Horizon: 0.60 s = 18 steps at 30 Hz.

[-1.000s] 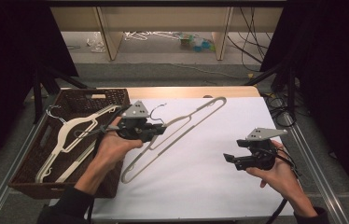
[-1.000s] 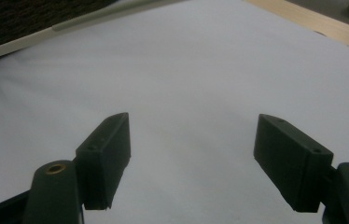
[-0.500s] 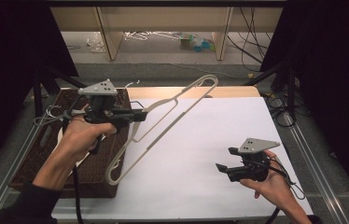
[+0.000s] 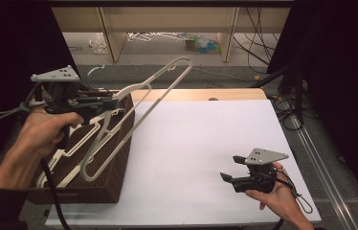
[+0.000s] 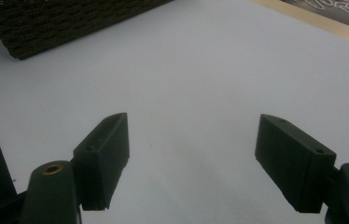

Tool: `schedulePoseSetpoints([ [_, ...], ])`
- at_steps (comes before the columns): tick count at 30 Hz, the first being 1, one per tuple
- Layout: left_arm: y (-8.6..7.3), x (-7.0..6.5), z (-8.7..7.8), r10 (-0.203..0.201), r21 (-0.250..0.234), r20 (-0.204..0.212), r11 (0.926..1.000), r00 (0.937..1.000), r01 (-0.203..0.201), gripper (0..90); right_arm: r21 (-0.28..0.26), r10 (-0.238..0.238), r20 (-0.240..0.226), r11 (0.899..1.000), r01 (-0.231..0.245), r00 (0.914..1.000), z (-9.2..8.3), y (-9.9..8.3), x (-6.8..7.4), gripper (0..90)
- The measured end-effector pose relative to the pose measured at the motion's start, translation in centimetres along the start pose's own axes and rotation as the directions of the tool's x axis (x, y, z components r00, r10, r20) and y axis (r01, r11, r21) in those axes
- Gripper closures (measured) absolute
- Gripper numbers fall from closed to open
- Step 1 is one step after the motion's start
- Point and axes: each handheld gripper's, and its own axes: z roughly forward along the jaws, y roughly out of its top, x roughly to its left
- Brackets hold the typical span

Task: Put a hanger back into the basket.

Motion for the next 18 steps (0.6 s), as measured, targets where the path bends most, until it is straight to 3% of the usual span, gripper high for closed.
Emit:
schedulePoseSetpoints([
  [5,-0.7,2.1,-1.7,0.001,-0.011,-0.066,0.9999,0.9978,-0.002,85.7,0.000,0.000,-0.002,1.000,0.000,1.0000,0.0,-0.1,0.1,26.8],
  [9,-2.3,4.0,-2.3,-0.001,0.018,-0.110,0.9998,0.9940,0.003,85.6,-0.017,-0.006,-0.007,1.000,0.006,1.0000,0.0,-0.1,0.2,26.8],
  [10,-2.8,4.9,-2.5,0.053,0.037,-0.125,0.9982,0.9907,-0.048,85.7,-0.014,-0.006,-0.012,1.000,0.006,0.9999,0.0,-0.1,0.2,26.7],
  [12,-3.9,5.7,-2.5,0.019,0.031,-0.141,0.9994,0.9898,-0.015,85.6,-0.018,0.000,-0.012,1.000,-0.001,0.9999,0.0,-0.1,0.4,26.8],
  [14,-4.9,6.9,-2.8,0.037,0.040,-0.160,0.9987,0.9864,-0.031,85.6,-0.013,-0.008,-0.021,1.000,0.008,0.9998,0.1,-0.2,0.4,26.7],
  [16,-5.3,7.3,-2.9,0.029,0.038,-0.166,0.9990,0.9856,-0.023,85.6,-0.008,-0.004,-0.023,1.000,0.004,0.9997,0.1,-0.2,0.4,26.7],
  [18,-6.2,8.4,-3.2,0.045,0.050,-0.194,0.9981,0.9799,-0.036,85.7,-0.005,-0.007,-0.022,1.000,0.007,0.9997,0.2,-0.3,0.5,26.7],
])
